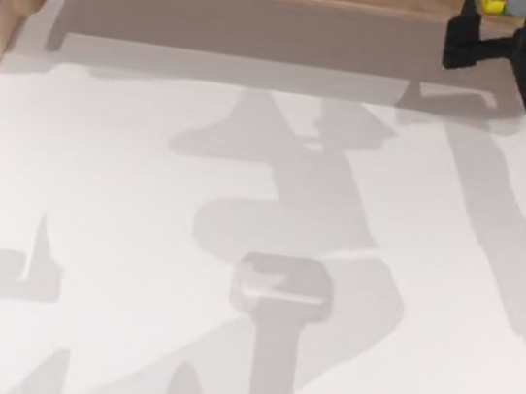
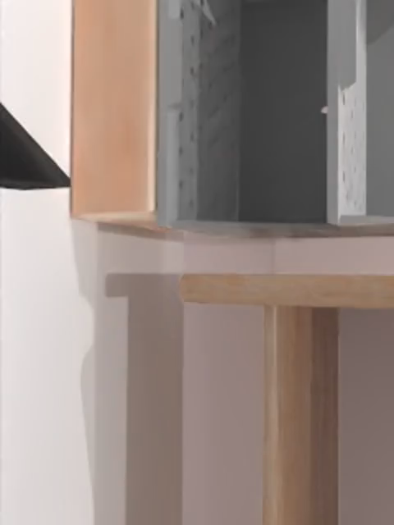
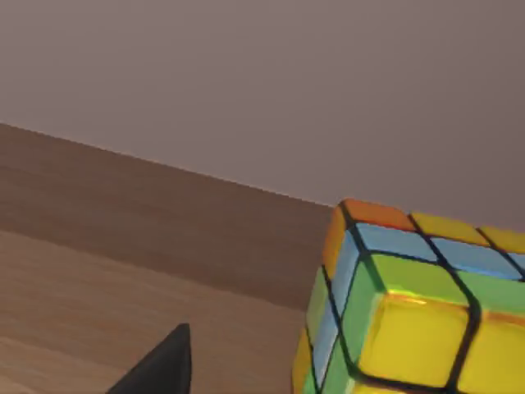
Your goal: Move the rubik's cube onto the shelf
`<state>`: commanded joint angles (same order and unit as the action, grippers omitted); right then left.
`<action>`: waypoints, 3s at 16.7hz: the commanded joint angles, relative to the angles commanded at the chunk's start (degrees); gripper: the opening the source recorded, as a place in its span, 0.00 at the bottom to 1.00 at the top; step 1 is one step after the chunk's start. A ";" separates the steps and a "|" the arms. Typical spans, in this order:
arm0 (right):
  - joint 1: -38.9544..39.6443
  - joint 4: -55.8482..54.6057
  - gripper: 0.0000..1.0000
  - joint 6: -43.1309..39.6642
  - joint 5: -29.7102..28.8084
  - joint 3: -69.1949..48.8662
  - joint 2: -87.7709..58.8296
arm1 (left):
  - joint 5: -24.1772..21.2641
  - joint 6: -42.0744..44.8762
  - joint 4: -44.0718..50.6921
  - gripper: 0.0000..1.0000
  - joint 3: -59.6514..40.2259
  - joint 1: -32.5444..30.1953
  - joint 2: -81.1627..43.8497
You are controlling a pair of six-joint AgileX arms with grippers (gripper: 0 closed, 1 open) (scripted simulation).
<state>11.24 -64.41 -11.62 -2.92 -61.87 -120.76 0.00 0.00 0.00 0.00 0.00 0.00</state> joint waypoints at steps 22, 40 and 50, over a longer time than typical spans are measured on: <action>-52.49 -28.07 1.00 -75.11 43.87 38.48 5.22 | 0.00 0.00 0.00 1.00 0.00 0.00 0.00; -50.71 -24.91 0.92 -77.34 40.47 32.48 2.68 | 0.00 0.00 0.00 1.00 0.00 0.00 0.00; -50.71 -24.91 0.17 -77.34 40.47 32.48 2.68 | 0.00 0.00 0.00 1.00 0.00 0.00 0.00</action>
<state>-39.47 -89.32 -88.97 37.55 -29.40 -118.07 0.00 0.00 0.00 0.00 0.00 0.00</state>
